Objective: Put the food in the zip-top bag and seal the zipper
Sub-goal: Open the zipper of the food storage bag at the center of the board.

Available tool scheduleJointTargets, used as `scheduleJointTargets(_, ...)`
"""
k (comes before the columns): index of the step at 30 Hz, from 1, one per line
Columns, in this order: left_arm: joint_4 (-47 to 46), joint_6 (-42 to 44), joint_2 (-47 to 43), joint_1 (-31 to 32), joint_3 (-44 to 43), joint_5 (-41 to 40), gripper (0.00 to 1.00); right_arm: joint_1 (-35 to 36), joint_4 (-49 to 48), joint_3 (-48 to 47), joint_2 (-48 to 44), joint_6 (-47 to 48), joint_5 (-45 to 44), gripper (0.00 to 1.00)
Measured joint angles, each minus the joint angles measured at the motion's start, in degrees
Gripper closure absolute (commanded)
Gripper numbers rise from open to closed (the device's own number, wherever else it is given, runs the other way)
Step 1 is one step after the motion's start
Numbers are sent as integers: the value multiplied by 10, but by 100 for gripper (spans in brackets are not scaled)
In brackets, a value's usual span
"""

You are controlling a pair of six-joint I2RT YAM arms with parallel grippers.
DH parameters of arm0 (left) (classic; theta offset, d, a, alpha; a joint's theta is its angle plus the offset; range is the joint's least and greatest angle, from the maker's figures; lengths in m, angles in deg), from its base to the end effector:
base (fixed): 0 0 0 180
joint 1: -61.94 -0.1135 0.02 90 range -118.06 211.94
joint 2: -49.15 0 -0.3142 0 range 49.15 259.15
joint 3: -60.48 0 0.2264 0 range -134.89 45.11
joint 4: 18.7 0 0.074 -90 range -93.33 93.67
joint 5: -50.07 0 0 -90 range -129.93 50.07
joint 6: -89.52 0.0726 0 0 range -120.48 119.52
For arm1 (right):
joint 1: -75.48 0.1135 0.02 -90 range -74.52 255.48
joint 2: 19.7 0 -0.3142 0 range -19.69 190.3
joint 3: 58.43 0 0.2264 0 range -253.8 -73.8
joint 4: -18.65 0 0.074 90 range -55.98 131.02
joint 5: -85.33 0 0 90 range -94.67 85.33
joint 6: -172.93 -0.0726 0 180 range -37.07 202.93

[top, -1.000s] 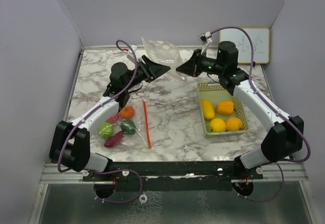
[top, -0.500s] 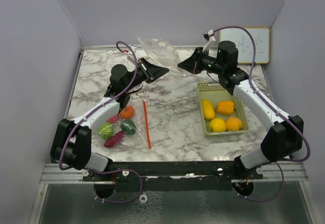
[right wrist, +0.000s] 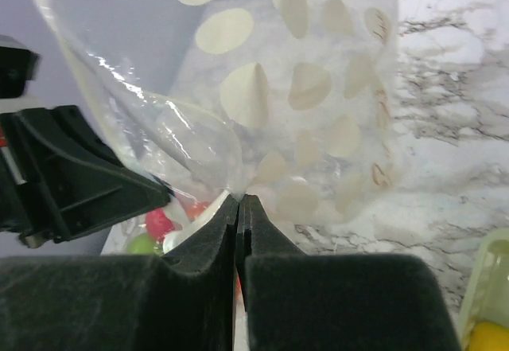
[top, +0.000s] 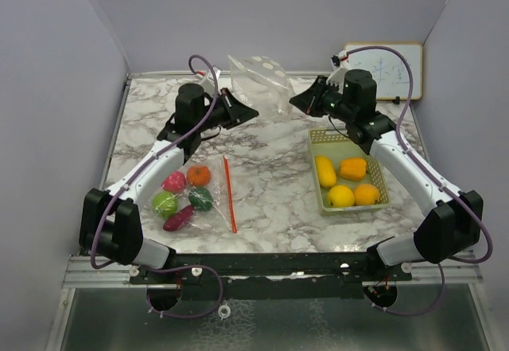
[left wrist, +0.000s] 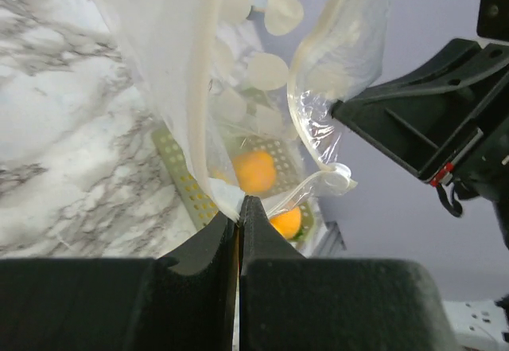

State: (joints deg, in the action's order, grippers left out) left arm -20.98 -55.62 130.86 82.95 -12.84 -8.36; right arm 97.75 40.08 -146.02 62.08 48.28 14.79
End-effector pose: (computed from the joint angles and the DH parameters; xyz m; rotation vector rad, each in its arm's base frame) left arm 0.2979 -0.1551 0.3769 -0.0924 1.8821 -1.4186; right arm 0.3032 0.1503 0.4090 -0.0416 1.9489 0.9904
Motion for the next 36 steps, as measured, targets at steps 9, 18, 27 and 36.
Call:
scheduleJointTargets(9,381,226,57,-3,-240,-71,100,1,91,-25,2,76,-65,43)
scheduleJointTargets(18,601,359,144,-1,-352,-108,100,1,178,-80,1,160,-63,22)
scheduleJointTargets(27,578,367,206,42,-310,-14,100,16,197,-69,13,174,-24,21)
scheduleJointTargets(36,523,342,218,66,-304,42,100,38,142,-68,102,129,-28,28)
